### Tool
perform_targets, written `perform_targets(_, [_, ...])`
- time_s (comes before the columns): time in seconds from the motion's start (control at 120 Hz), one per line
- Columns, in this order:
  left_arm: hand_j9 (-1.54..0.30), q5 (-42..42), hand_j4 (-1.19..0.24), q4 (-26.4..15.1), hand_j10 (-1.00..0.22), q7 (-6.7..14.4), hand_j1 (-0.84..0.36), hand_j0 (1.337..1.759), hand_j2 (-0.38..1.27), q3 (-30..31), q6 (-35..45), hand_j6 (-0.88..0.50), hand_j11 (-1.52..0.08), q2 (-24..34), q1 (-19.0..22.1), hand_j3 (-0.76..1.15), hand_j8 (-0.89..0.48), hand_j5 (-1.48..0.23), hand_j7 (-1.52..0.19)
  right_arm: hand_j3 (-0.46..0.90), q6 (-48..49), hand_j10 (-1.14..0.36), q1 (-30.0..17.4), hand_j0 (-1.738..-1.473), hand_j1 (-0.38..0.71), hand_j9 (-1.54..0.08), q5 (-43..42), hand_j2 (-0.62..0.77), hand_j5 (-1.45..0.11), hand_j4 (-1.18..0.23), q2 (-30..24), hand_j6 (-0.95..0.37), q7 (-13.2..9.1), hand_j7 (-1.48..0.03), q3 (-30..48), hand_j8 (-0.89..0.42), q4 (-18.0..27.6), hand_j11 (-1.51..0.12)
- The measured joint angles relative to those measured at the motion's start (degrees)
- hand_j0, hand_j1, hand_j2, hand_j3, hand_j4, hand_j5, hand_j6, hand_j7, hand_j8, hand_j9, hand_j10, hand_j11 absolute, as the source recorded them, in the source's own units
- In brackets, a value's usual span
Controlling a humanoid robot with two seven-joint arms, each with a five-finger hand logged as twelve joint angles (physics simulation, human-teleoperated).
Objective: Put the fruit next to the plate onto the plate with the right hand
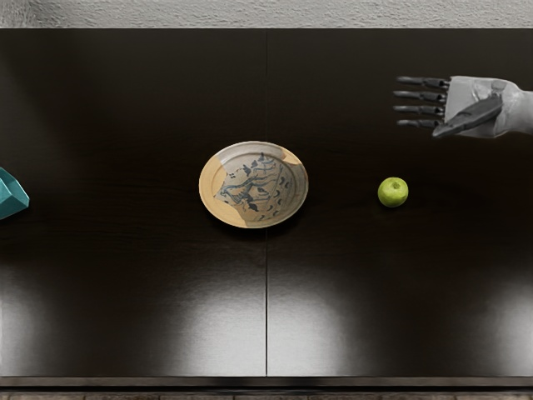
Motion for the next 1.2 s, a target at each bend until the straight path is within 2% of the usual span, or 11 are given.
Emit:
perform_targets(0.142, [-0.32, 0.0, -0.25, 0.0, -0.25, 0.0, 0.06, 1.658, 0.05, 0.0, 0.0, -0.25, -0.32, 0.0, 0.0, 0.0, -0.25, -0.32, -0.32, 0.0, 0.0, -0.03, 1.0, -1.658, -0.31, -0.05, -1.0, -0.01, -0.05, -0.03, 0.5, -0.03, 0.1, -0.05, 0.1, -0.03, 0.2, -0.05])
perform_targets(0.242, [-0.32, 0.0, -0.25, 0.0, -0.25, 0.0, 0.06, 1.658, 0.05, 0.0, 0.0, -0.25, -0.32, 0.0, 0.0, 0.0, -0.25, -0.32, -0.32, 0.0, 0.0, -0.03, 1.4, -1.658, -0.31, -0.05, -2.1, -0.01, -0.05, -0.03, 0.6, -0.03, 0.9, -0.05, 0.5, -0.03, 0.3, -0.05])
perform_targets(0.35, [-0.32, 0.0, -0.25, 0.0, -0.25, 0.0, 0.06, 1.658, 0.05, 0.0, 0.0, -0.25, -0.32, 0.0, 0.0, 0.0, -0.25, -0.32, -0.32, 0.0, 0.0, -0.04, 1.5, -1.658, -0.3, -0.05, -15.0, -0.01, -0.05, -0.04, 0.6, -0.04, 2.5, -0.05, 4.9, -0.04, 1.2, -0.05])
perform_targets(0.4, [-0.32, 0.0, -0.25, 0.0, -0.25, 0.0, 0.06, 1.658, 0.05, 0.0, 0.0, -0.25, -0.32, 0.0, 0.0, 0.0, -0.25, -0.32, -0.32, 0.0, 0.0, -0.04, 1.6, -1.658, -0.3, -0.05, -23.0, -0.01, -0.05, -0.04, 0.2, -0.04, 3.0, -0.05, 7.2, -0.04, 3.9, -0.05])
perform_targets(0.525, [-0.32, 0.0, -0.25, 0.0, -0.25, 0.0, 0.06, 1.658, 0.05, 0.0, 0.0, -0.25, -0.32, 0.0, 0.0, 0.0, -0.25, -0.32, -0.32, 0.0, 0.0, -0.04, 1.2, -1.658, -0.3, -0.05, -40.3, -0.01, -0.05, -0.04, -1.7, -0.04, 3.6, -0.05, 9.6, -0.04, 15.4, -0.05])
perform_targets(0.625, [-0.32, 0.0, -0.25, 0.0, -0.25, 0.0, 0.06, 1.658, 0.05, 0.0, 0.0, -0.25, -0.32, 0.0, 0.0, 0.0, -0.25, -0.32, -0.32, 0.0, -1.3, -0.04, 0.0, -1.658, -0.3, -0.06, -48.8, -0.01, -0.06, -0.04, -2.2, -0.04, 3.8, -0.06, 9.7, -0.04, 22.4, -0.06])
perform_targets(0.733, [-0.32, 0.0, -0.25, 0.0, -0.25, 0.0, 0.05, 1.658, 0.05, 0.0, 0.0, -0.25, -0.32, 0.0, 0.0, 0.0, -0.25, -0.32, -0.32, 0.0, -9.5, -0.05, -2.7, -1.658, -0.29, -0.06, -56.3, -0.01, -0.06, -0.05, -2.3, -0.05, 3.7, -0.06, 8.5, -0.05, 28.4, -0.06])
perform_targets(0.992, [-0.32, 0.0, -0.25, 0.0, -0.25, 0.0, 0.06, 1.658, 0.05, 0.0, 0.0, -0.25, -0.32, 0.0, 0.0, 0.0, -0.25, -0.32, -0.32, 0.0, -27.9, -0.06, -4.2, -1.658, -0.28, -0.07, -67.2, -0.01, -0.07, -0.06, -0.1, -0.06, 3.2, -0.07, -2.3, -0.06, 33.6, -0.07])
perform_targets(1.2, [-0.32, 0.0, -0.25, 0.0, -0.25, 0.0, 0.05, 1.658, 0.05, 0.0, 0.0, -0.25, -0.32, 0.0, 0.0, 0.0, -0.25, -0.32, -0.32, 0.0, -35.7, -0.07, -4.1, -1.658, -0.27, -0.08, -71.3, -0.01, -0.08, -0.07, 1.6, -0.07, 0.0, -0.08, -8.6, -0.07, 34.4, -0.08])
